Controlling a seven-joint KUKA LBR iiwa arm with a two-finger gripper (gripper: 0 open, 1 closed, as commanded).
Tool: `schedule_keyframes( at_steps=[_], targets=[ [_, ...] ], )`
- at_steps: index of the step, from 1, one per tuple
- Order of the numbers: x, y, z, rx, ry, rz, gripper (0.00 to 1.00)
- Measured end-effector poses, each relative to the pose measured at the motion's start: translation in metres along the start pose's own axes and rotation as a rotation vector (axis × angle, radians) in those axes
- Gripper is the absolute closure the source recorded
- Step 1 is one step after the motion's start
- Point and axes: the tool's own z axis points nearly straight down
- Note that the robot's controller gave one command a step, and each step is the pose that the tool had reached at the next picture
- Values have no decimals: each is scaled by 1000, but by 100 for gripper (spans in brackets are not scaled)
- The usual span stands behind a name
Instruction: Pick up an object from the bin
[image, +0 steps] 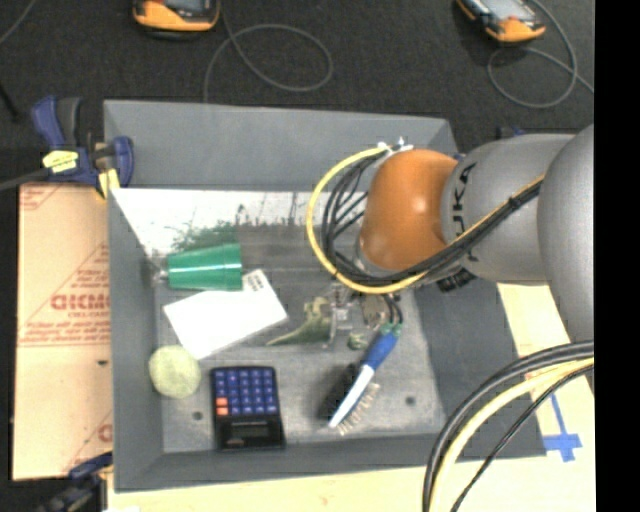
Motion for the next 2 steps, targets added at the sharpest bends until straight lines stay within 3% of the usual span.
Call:
schedule_keyframes(
  at_steps=[2],
  targets=[
    [-1, 0, -26, 0, -4, 0, 100]
  ],
)
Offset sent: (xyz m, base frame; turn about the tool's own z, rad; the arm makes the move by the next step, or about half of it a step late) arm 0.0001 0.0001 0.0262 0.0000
